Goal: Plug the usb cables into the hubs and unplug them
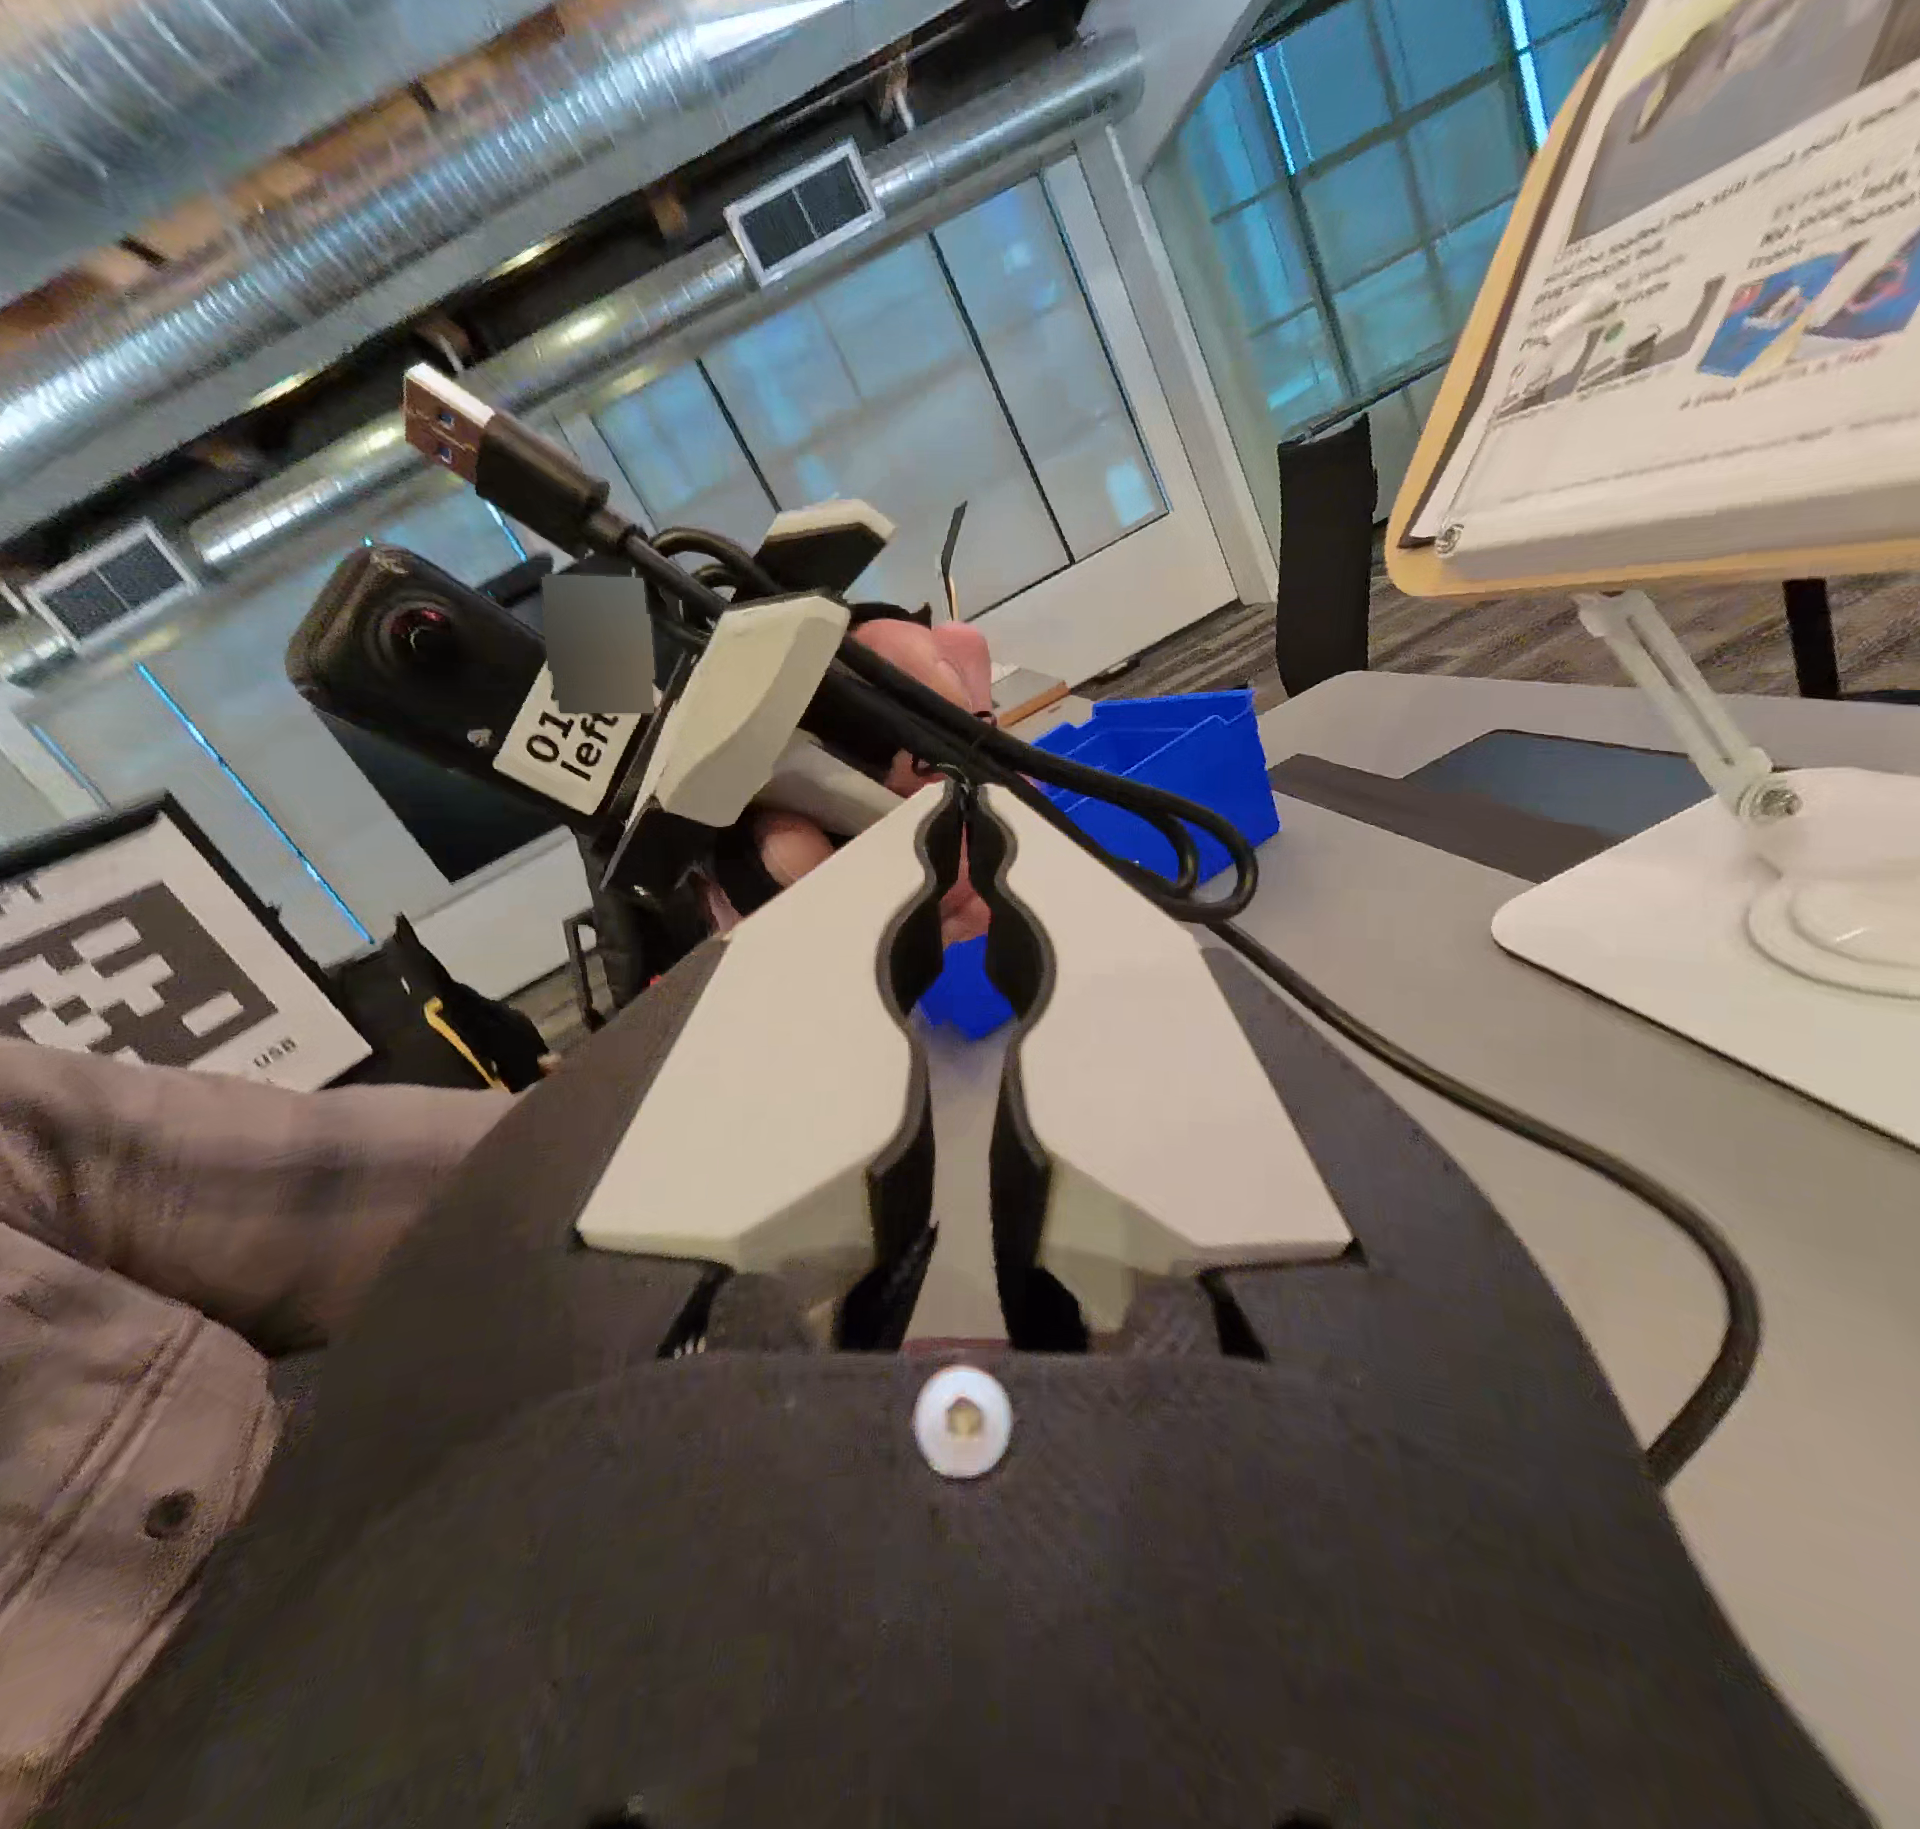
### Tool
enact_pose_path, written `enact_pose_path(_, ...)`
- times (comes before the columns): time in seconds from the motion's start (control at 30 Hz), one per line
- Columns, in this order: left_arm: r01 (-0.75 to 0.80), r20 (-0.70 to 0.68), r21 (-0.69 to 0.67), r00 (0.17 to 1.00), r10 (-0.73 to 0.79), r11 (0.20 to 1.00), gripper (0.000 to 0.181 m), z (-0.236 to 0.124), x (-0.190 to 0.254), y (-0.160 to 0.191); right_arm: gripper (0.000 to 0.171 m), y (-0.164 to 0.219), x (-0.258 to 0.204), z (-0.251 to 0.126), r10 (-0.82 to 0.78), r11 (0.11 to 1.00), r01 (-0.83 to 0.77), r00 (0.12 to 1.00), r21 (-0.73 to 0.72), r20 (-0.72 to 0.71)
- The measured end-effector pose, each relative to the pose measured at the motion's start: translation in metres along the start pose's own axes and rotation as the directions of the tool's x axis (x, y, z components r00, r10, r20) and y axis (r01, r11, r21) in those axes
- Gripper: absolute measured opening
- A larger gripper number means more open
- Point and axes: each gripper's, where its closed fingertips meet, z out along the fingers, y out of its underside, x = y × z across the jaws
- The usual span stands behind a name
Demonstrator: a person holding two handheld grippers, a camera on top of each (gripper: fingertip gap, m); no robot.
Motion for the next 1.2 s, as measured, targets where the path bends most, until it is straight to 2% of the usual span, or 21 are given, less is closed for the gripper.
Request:
enact_pose_path(0.03, 0.042, -0.003, -0.014, 0.999, -0.042, 0.999, 0.013, 0.001, -0.003, 0.003, 0.000, -0.001, 0.002, 0.000, -0.016, 1.000, 0.016, 1.000, 0.014, -0.007)
enact_pose_path(0.13, 0.179, -0.015, -0.055, 0.984, -0.180, 0.982, 0.013, 0.002, -0.010, 0.011, 0.000, -0.004, 0.005, -0.001, -0.203, 0.979, 0.202, 0.978, -0.021, -0.055)
enact_pose_path(0.17, 0.215, 0.012, -0.054, 0.977, -0.215, 0.975, 0.013, 0.002, -0.017, 0.013, 0.001, -0.006, 0.005, -0.002, -0.300, 0.954, 0.297, 0.951, -0.049, -0.080)
enact_pose_path(0.23, 0.335, -0.009, -0.074, 0.942, -0.337, 0.939, 0.012, 0.001, -0.023, 0.017, 0.011, -0.008, 0.009, -0.006, -0.543, 0.838, 0.524, 0.828, -0.152, -0.142)
enact_pose_path(0.3, 0.433, -0.004, -0.065, 0.901, -0.434, 0.899, 0.012, -0.002, -0.032, 0.019, 0.022, -0.008, 0.011, -0.009, -0.760, 0.647, 0.716, 0.631, -0.262, -0.155)
enact_pose_path(0.4, 0.534, -0.044, -0.074, 0.842, -0.538, 0.842, 0.012, -0.004, -0.034, 0.019, 0.024, -0.004, 0.004, -0.007, -0.971, 0.238, 0.889, 0.222, -0.391, -0.085)
enact_pose_path(0.47, 0.576, -0.081, -0.101, 0.808, -0.584, 0.811, 0.012, -0.003, -0.029, 0.018, 0.024, 0.002, 0.002, -0.004, -1.000, 0.000, 0.893, -0.005, -0.449, -0.011)
enact_pose_path(0.63, 0.636, -0.095, -0.175, 0.749, -0.656, 0.752, 0.012, 0.001, -0.019, 0.023, 0.021, 0.011, 0.014, -0.004, -0.905, -0.413, 0.729, -0.395, -0.546, 0.157)
enact_pose_path(0.73, 0.665, -0.099, -0.210, 0.715, -0.692, 0.717, 0.012, 0.001, -0.015, 0.026, 0.018, 0.014, 0.014, -0.002, -0.866, -0.486, 0.692, -0.464, -0.533, 0.186)
enact_pose_path(0.87, 0.684, -0.115, -0.237, 0.686, -0.719, 0.690, 0.012, 0.003, -0.009, 0.029, 0.015, 0.013, 0.008, 0.001, -0.834, -0.533, 0.669, -0.519, -0.519, 0.188)
enact_pose_path(1.1, 0.690, -0.124, -0.254, 0.672, -0.730, 0.678, 0.012, 0.003, -0.005, 0.030, 0.000, 0.018, 0.009, 0.001, -0.822, -0.553, 0.660, -0.530, -0.508, 0.206)
enact_pose_path(1.2, 0.680, -0.125, -0.255, 0.682, -0.721, 0.687, 0.012, 0.003, -0.004, 0.029, 0.000, 0.017, 0.010, 0.001, -0.838, -0.531, 0.670, -0.506, -0.519, 0.204)
